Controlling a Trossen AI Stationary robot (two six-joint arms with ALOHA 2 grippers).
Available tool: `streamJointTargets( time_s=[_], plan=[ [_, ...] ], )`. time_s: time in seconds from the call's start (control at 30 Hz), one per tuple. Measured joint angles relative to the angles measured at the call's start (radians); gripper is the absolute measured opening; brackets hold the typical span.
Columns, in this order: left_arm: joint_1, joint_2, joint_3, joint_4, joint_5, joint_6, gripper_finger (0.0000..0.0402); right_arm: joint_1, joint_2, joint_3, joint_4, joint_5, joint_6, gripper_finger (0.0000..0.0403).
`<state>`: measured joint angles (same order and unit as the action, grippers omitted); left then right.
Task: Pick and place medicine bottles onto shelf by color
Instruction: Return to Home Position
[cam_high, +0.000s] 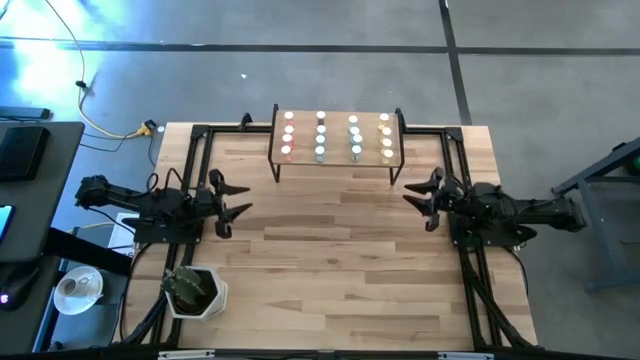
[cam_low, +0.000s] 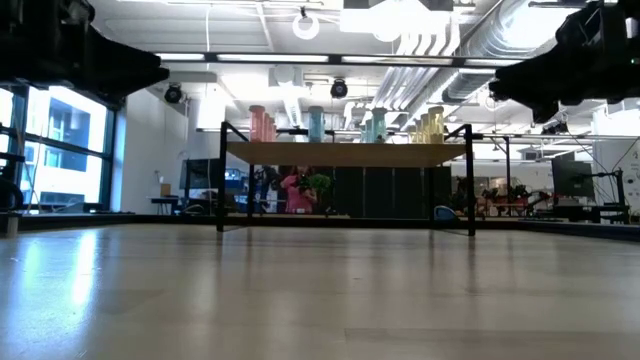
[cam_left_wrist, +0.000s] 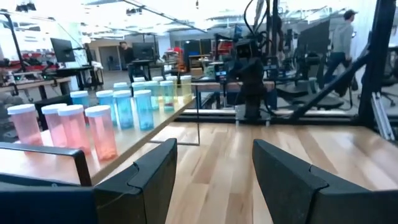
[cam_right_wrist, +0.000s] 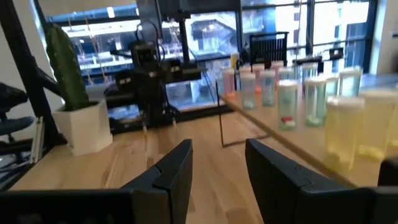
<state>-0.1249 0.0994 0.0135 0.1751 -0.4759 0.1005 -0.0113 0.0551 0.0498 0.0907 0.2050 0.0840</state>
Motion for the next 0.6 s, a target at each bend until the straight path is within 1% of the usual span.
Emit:
streamJointTargets(
  time_s=[0.1, 0.2, 0.3, 0.4, 0.6],
  plan=[
    [0.000, 0.000, 0.000, -0.033, -0.001, 0.008, 0.0200, 0.000, 0.002, 0.000, -0.034, 0.000, 0.022, 0.0140],
    [0.000, 0.000, 0.000, -0.055, -0.014, 0.006, 0.0200, 0.000, 0.002, 0.000, -0.032, 0.007, 0.027, 0.0140],
    [0.000, 0.000, 0.000, -0.053, -0.015, 0.006, 0.0200, 0.000, 0.002, 0.000, -0.026, 0.030, 0.032, 0.0140],
    [0.000, 0.000, 0.000, -0.052, -0.016, 0.002, 0.0200, 0.000, 0.002, 0.000, -0.027, 0.032, 0.049, 0.0140],
    [0.000, 0.000, 0.000, -0.051, -0.004, -0.050, 0.0200, 0.000, 0.002, 0.000, -0.071, 0.034, 0.049, 0.0140]
  ],
)
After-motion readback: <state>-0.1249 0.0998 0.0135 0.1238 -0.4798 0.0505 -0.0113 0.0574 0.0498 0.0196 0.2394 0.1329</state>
